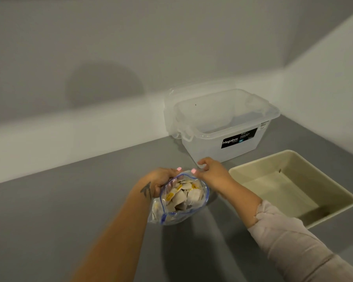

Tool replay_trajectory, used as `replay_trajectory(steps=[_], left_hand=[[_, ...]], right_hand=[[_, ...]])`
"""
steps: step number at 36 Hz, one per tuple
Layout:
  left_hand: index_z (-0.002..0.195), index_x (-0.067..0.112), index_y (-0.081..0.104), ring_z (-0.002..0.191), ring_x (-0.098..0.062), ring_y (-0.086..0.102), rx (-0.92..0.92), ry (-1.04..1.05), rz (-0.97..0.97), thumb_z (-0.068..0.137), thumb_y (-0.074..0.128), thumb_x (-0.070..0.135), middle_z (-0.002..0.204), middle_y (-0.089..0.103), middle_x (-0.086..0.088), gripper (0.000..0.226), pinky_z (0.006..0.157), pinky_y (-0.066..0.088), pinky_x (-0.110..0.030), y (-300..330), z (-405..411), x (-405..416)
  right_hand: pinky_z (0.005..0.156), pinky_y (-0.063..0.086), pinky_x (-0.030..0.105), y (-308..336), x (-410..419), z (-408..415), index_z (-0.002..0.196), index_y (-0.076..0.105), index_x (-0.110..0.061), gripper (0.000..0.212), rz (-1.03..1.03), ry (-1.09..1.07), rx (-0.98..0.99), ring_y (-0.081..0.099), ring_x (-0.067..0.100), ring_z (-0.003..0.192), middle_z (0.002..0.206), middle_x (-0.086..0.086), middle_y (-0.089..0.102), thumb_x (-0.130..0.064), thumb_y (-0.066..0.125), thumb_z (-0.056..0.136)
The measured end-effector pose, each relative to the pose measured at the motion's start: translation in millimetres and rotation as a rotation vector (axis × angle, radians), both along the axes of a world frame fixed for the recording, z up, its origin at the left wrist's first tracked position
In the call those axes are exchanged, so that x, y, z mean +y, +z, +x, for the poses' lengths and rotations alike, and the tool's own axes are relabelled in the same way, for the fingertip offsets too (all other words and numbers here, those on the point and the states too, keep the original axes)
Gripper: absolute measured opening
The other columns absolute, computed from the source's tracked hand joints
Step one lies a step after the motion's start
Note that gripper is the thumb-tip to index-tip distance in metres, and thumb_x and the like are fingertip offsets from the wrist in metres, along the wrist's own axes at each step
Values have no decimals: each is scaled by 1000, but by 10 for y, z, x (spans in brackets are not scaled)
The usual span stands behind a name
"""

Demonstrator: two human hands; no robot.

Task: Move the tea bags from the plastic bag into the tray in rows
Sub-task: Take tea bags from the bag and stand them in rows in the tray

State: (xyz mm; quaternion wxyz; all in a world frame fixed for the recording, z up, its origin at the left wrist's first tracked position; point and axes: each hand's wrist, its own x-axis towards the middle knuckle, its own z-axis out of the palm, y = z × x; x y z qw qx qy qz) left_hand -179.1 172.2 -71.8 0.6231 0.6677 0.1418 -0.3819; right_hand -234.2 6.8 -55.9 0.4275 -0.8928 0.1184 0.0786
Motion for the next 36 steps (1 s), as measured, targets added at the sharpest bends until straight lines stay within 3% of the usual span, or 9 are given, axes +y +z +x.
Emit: replay_trajectory(steps=[3,8,11,15,22,25,29,32,36], left_hand=[[104,-4,64,60,-22,63,-19,-4,7,93,56,19,81,66,-15,26,58,56,-31,-3,-4,-12],[95,7,62,58,-13,59,-248,-49,157,96,50,33,78,64,-10,29,58,52,-24,16,-2,-53],[104,10,61,91,-23,64,-399,-164,294,89,53,53,104,66,-12,46,87,53,-38,43,8,-43],[120,16,51,96,-14,54,-506,-263,470,78,72,42,108,53,3,53,79,44,-25,150,-33,45],[103,8,53,83,-20,56,-737,-185,915,74,73,12,96,61,-8,35,67,47,-30,139,-178,179],[106,7,51,83,-21,55,-725,-95,958,81,63,15,98,60,-9,28,65,44,-28,89,-185,193],[101,7,60,87,-22,61,-692,-266,1075,87,63,39,94,64,-7,36,69,49,-30,14,-154,161],[100,3,65,91,-25,64,-711,-339,1086,96,51,33,95,67,-10,34,78,50,-31,-22,-124,170],[89,4,64,71,-19,53,-650,-213,830,98,45,24,84,63,-15,29,70,45,-30,-92,-139,186]], right_hand=[[90,49,32,-17,67,-68,130,46,-25,63,-323,165,-123,55,23,112,129,2,43,-29,77,76],[75,46,30,-71,104,-34,107,65,-13,21,-581,158,-126,62,28,97,106,11,65,-24,55,93],[78,49,31,-101,60,1,101,69,-12,21,-486,63,-86,64,29,96,100,12,69,-26,55,93],[83,48,32,-108,-4,33,103,65,-11,16,-311,-57,-61,62,29,99,104,11,68,-21,58,91],[77,44,34,-80,-42,42,101,47,-12,24,-274,-100,4,59,30,97,105,12,63,-24,63,89],[77,46,35,-70,-5,25,107,47,-11,29,-328,-66,8,60,30,98,106,12,63,-27,63,90],[77,47,33,-80,26,11,110,54,-16,32,-333,-33,22,62,27,97,105,7,65,-35,65,88],[78,48,30,-93,7,32,105,67,-11,24,-318,-54,58,64,26,95,105,9,69,-31,57,94],[83,56,42,-173,-36,64,101,68,-5,24,-37,-184,161,65,34,90,102,17,68,-23,52,97]])
